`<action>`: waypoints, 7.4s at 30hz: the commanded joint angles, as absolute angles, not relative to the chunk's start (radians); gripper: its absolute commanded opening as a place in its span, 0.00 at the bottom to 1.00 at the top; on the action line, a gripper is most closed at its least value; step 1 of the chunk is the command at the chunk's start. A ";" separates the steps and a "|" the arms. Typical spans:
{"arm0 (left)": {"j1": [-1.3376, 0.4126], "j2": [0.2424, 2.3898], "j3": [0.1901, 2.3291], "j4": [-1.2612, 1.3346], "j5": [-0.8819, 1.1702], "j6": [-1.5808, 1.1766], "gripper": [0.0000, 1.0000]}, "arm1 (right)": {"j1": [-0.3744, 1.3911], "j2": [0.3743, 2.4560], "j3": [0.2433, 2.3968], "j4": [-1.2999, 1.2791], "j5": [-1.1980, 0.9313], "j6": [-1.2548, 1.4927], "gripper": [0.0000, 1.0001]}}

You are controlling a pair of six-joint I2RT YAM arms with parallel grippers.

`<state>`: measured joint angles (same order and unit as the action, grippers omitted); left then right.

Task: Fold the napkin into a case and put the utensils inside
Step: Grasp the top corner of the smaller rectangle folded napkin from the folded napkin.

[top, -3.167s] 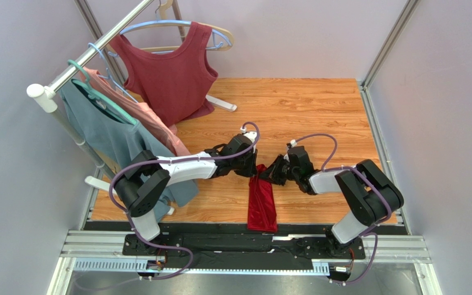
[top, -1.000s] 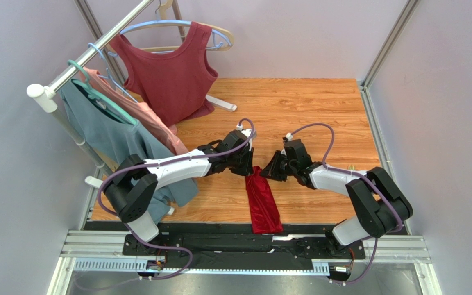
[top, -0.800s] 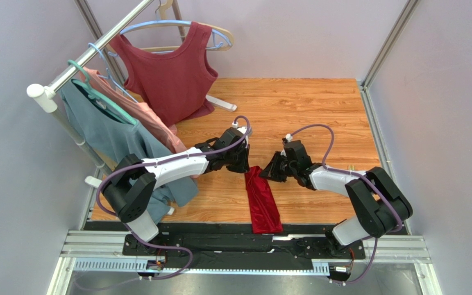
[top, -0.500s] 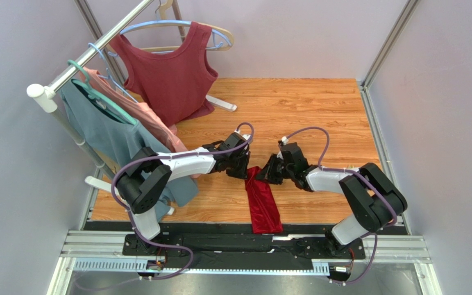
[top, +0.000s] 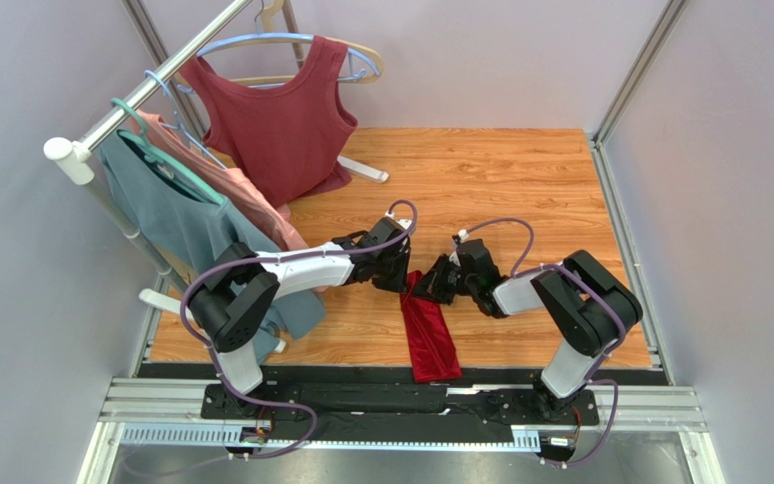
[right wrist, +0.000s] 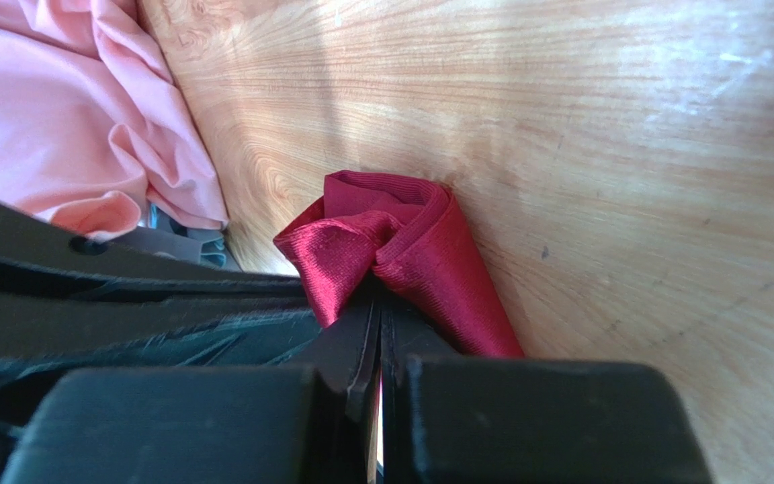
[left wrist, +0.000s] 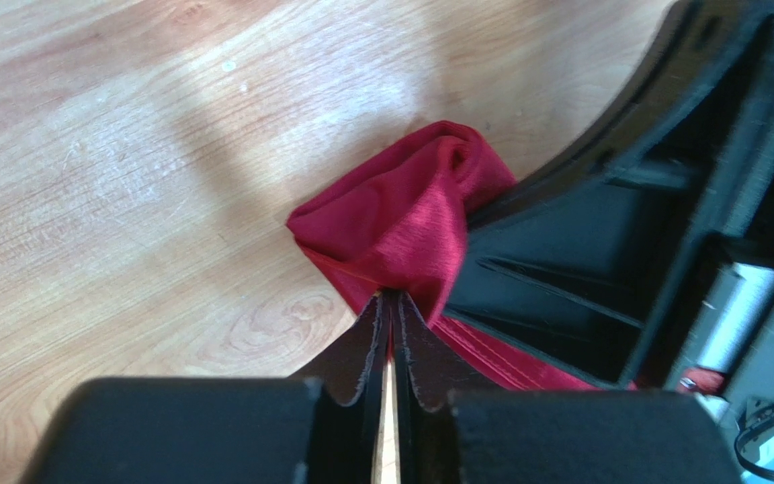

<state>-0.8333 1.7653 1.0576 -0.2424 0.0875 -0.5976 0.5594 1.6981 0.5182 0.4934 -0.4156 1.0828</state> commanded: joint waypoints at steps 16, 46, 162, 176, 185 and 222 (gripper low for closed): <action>-0.822 1.902 1.147 -0.172 0.219 -0.638 0.02 | 0.558 1.542 0.491 0.372 -0.281 1.054 0.00; -0.874 1.577 0.888 -0.263 0.276 -0.718 0.47 | 0.538 1.207 0.552 -0.326 -0.152 0.692 0.00; -0.795 1.529 0.795 -0.198 0.356 -0.696 0.44 | 0.876 1.221 0.811 -0.673 -0.005 0.882 0.52; -0.793 1.660 0.661 0.164 0.509 -0.839 0.39 | 1.052 1.423 0.968 -0.848 0.193 0.959 0.47; -0.853 1.690 0.655 0.247 0.508 -0.897 0.33 | 1.098 1.489 1.009 -0.887 0.247 0.951 0.50; -0.865 1.703 0.643 0.233 0.514 -0.881 0.30 | 1.166 1.692 1.086 -0.937 0.338 0.937 0.45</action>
<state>-0.8524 1.6833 0.6277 0.2287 0.5270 -0.9005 1.1610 1.6825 1.0542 -0.9657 0.3233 0.9375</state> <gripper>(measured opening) 0.295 0.406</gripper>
